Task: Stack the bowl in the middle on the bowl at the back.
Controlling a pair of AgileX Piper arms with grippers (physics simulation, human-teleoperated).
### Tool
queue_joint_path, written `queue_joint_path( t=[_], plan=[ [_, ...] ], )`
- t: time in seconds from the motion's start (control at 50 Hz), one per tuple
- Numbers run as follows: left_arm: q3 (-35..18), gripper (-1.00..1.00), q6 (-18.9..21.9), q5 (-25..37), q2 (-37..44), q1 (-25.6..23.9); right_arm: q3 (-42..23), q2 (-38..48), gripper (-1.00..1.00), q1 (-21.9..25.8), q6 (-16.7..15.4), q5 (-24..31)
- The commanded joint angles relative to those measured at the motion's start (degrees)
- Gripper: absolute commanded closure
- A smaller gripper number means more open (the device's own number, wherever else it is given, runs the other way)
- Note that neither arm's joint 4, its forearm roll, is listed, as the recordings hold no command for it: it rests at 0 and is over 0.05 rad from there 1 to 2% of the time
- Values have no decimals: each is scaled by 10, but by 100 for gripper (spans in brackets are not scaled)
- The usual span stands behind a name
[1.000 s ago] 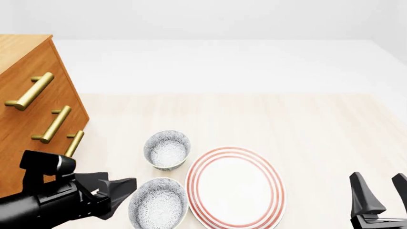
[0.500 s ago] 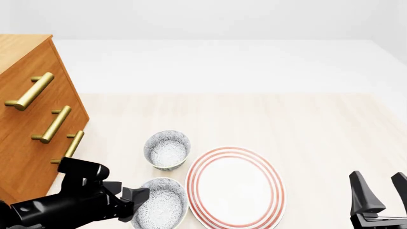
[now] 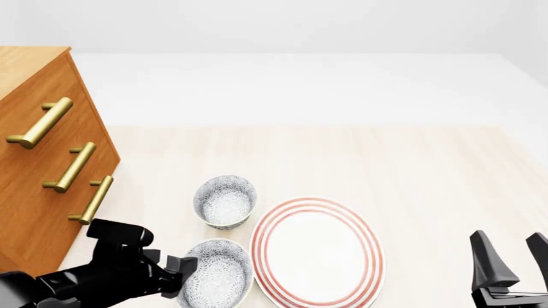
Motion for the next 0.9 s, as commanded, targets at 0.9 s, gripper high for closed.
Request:
queue_joint_path(
  t=[0.9],
  plan=[
    [85,-100,-80,-293,215,-6,0,4,-100,0,2,-3]
  ],
)
